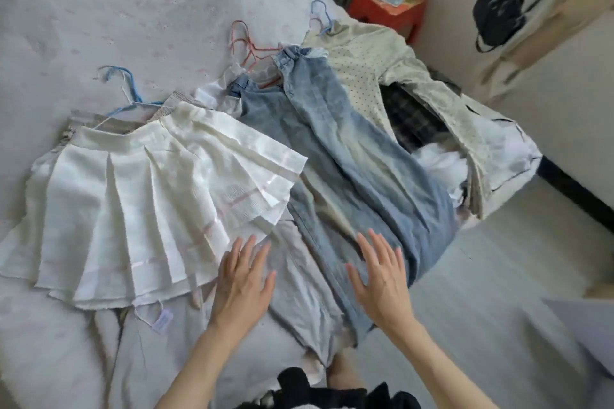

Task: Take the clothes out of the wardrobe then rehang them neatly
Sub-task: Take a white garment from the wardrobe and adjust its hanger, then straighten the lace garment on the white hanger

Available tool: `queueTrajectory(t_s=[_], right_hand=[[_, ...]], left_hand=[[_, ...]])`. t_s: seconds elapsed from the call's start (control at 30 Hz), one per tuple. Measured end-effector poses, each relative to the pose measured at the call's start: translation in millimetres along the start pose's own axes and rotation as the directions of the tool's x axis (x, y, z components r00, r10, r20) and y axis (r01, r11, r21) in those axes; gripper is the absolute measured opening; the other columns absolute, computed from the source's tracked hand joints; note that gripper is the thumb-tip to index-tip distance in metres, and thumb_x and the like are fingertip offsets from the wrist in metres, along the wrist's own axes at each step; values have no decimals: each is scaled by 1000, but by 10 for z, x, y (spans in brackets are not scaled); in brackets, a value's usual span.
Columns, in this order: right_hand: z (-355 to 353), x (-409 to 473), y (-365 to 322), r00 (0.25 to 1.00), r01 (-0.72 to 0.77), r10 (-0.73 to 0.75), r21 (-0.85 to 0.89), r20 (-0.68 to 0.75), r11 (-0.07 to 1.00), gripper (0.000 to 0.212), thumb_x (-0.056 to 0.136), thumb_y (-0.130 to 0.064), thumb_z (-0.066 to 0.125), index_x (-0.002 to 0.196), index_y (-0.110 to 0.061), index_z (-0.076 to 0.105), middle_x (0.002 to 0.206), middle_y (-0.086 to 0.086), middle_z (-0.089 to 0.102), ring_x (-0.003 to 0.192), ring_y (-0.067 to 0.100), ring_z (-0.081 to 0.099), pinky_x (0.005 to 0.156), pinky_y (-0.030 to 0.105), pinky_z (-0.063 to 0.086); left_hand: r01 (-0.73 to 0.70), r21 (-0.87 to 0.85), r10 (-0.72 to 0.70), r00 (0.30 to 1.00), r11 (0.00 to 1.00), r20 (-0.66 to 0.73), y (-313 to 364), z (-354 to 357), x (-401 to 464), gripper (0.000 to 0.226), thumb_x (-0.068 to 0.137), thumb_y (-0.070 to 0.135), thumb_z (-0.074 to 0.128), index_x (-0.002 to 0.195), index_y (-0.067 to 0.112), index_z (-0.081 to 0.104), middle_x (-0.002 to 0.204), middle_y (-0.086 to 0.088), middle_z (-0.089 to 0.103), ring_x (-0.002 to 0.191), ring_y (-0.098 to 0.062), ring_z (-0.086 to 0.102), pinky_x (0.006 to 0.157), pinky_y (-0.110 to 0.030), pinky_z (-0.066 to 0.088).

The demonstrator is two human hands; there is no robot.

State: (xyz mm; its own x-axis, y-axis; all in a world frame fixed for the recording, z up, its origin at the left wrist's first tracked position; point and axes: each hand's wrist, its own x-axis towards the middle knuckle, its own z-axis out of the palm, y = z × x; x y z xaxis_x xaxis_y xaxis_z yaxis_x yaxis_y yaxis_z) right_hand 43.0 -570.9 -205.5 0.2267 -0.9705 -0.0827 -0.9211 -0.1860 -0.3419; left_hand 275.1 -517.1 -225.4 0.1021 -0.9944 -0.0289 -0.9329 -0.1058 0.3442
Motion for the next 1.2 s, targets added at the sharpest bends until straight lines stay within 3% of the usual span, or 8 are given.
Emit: queueTrajectory(t_s=[0.2,0.33,0.53,0.67,0.83,0.97,1.1,1.2], right_hand=[[-374,-724,697,970,-206,213,65,-117,976,58,92,-50,29,132,-14,50,137,10,49,130,28,42,107,52,26],[-693,-1102,1313,908,-358,366,75,-204,931,56,88,-48,34,125,-13,57,131,13,54,125,32,48,103,59,30],[-1331,-1621,2333,713,-561,594,206,-372,802,51,83,-38,49,124,-9,57,131,16,53,124,34,48,104,59,27],[-1753,-1961,2986,572,-641,695,293,-435,710,57,83,-40,45,132,-11,50,139,13,46,132,29,38,111,52,16],[-2197,-2585,3636,371,-716,790,392,-488,578,56,88,-42,45,136,-12,46,143,9,42,137,25,31,114,45,8],[-2294,-3156,3986,169,-802,833,417,-527,427,63,82,-50,38,127,-9,56,133,14,53,127,33,45,107,56,23],[-2422,-3621,4257,-17,-837,884,490,-467,243,58,88,-47,44,133,-12,50,140,10,46,133,28,38,112,53,21],[-2508,-3855,4466,-129,-850,851,499,-508,170,63,84,-51,36,127,-8,55,129,13,55,122,31,49,99,58,37]], left_hand=[[-239,-13,239,970,971,38,857,13,105,52,86,39,36,126,11,53,131,-16,53,125,-36,45,98,-51,37],[-381,-111,390,918,918,72,1704,144,143,55,87,43,36,134,15,44,135,-15,50,128,-34,40,102,-50,33],[-618,-136,630,773,774,72,3255,382,331,52,85,39,39,129,13,47,130,-15,54,124,-38,45,95,-57,42],[-711,-179,727,685,680,42,4366,560,367,52,85,39,39,127,11,50,128,-15,55,123,-40,46,95,-57,41],[-835,-233,864,499,499,62,5502,895,103,49,85,39,39,126,14,48,128,-14,55,123,-36,46,92,-51,44],[-891,-283,935,330,354,130,6187,1159,-159,49,86,39,38,124,12,52,129,-15,55,124,-36,43,93,-53,45],[-933,-307,979,152,187,136,6923,1299,-323,52,89,41,34,127,11,53,133,-14,52,127,-38,43,98,-49,39],[-932,-350,987,41,93,153,7472,1446,-425,54,90,42,32,129,11,52,135,-13,50,129,-38,40,100,-48,37]])
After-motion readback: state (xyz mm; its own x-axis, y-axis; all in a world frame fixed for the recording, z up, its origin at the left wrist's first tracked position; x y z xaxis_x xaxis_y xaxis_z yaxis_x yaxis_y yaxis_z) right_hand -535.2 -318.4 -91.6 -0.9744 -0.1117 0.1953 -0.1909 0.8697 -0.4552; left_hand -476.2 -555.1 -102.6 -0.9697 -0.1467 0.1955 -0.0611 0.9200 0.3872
